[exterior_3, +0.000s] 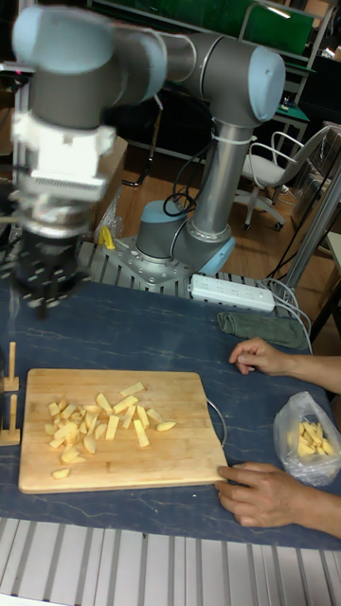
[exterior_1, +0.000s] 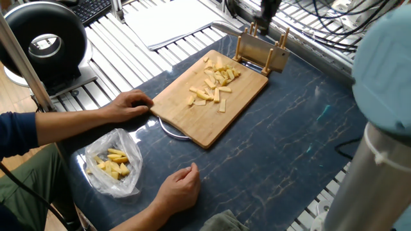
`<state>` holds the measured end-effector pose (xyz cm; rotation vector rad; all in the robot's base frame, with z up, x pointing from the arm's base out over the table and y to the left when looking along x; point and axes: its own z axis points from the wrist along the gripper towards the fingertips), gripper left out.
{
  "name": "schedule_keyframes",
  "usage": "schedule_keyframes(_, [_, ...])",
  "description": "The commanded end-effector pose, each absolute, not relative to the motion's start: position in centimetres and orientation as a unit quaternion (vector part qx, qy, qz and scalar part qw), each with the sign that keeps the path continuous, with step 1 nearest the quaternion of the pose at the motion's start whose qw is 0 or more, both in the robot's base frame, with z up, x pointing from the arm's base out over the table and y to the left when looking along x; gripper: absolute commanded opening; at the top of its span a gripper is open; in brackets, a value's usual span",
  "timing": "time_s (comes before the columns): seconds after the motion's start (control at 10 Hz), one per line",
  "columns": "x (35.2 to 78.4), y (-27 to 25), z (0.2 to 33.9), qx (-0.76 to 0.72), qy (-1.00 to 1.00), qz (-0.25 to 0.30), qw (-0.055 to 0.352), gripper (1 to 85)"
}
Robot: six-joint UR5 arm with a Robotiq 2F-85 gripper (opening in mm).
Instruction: Chop the potatoes
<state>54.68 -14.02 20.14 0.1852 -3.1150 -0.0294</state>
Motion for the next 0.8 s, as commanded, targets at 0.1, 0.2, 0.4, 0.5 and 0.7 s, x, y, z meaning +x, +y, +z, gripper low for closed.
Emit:
schedule_keyframes(0.1, [56.3, -7.1, 22.4, -0.048, -0.998, -0.03, -0.029, 1.0])
schedule_keyframes(0.2, [56.7, -6.6, 22.2, -0.057, -0.997, -0.034, -0.038, 1.0])
schedule_keyframes(0.4, [56.7, -5.7, 22.1, -0.083, -0.995, -0.04, -0.038, 1.0])
schedule_keyframes(0.5, [56.5, -6.0, 22.0, -0.083, -0.995, -0.034, -0.035, 1.0])
schedule_keyframes(0.7, [56.8, -6.0, 22.0, -0.08, -0.995, -0.041, -0.038, 1.0])
